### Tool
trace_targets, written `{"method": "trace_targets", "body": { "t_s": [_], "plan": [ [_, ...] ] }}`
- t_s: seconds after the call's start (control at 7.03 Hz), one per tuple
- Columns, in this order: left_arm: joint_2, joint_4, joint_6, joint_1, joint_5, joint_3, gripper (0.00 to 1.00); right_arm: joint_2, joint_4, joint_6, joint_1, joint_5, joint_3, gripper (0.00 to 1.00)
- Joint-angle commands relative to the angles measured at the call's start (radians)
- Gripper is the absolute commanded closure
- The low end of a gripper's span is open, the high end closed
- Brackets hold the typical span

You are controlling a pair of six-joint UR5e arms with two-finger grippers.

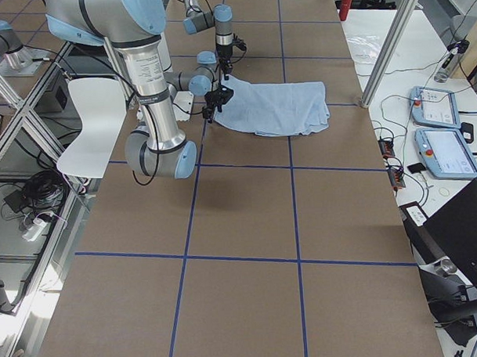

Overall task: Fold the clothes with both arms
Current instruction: 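Grasp the near edge of the shirt with both grippers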

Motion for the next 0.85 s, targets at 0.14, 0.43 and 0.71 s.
{"method": "trace_targets", "body": {
  "t_s": [0.14,0.43,0.71],
  "plan": [
    [0.000,0.000,0.000,0.000,0.000,0.000,1.00,-0.013,0.058,0.008,0.003,-0.030,-0.003,0.00],
    [0.000,0.000,0.000,0.000,0.000,0.003,1.00,-0.029,0.058,0.010,-0.012,-0.030,-0.005,0.00],
    [0.000,0.000,0.000,0.001,0.000,0.003,1.00,-0.030,0.058,0.011,-0.017,-0.030,-0.005,0.00]
  ]
}}
